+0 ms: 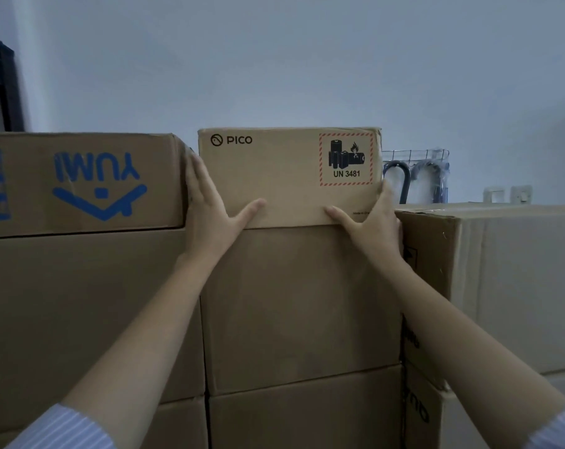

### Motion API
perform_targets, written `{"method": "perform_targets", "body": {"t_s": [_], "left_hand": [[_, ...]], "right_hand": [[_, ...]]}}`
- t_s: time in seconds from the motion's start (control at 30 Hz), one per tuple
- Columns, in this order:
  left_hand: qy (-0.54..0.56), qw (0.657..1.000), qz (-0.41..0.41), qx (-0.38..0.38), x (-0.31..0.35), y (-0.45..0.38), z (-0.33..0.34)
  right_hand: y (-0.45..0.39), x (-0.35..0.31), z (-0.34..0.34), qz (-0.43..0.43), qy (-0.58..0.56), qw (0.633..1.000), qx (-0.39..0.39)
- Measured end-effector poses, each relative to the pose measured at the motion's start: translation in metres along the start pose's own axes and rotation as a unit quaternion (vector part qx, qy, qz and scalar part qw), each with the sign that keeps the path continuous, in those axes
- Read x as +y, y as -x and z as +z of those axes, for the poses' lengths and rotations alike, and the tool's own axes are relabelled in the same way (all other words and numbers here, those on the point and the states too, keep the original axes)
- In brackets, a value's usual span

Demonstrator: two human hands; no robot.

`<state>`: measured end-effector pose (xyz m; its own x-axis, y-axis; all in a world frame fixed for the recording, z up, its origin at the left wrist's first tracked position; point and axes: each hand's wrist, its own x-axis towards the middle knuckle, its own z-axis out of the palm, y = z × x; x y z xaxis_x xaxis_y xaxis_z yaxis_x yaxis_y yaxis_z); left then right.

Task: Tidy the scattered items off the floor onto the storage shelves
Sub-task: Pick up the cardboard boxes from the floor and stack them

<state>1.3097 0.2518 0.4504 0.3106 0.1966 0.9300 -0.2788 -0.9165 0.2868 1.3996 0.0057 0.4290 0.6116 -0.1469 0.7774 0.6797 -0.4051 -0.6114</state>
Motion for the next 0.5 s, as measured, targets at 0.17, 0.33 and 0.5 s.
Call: {"method": "perform_targets", "body": {"t_s": [0.17, 0.33, 0.5], "left_hand": [[-0.120, 0.992, 0.009, -0.031, 0.005, 0.020, 0.002], [-0.172, 0.983, 0.010, -0.068, 0.005, 0.023, 0.000], [-0.185, 0.981, 0.014, -0.060, 0.005, 0.025, 0.002]], "right_hand": [[-0.003, 0.020, 0.000, -0.031, 0.097, 0.995, -0.019], [-0.003, 0.034, 0.005, -0.088, 0.135, 0.987, 0.019], [-0.005, 0.039, 0.011, -0.137, 0.186, 0.971, 0.059]]}}
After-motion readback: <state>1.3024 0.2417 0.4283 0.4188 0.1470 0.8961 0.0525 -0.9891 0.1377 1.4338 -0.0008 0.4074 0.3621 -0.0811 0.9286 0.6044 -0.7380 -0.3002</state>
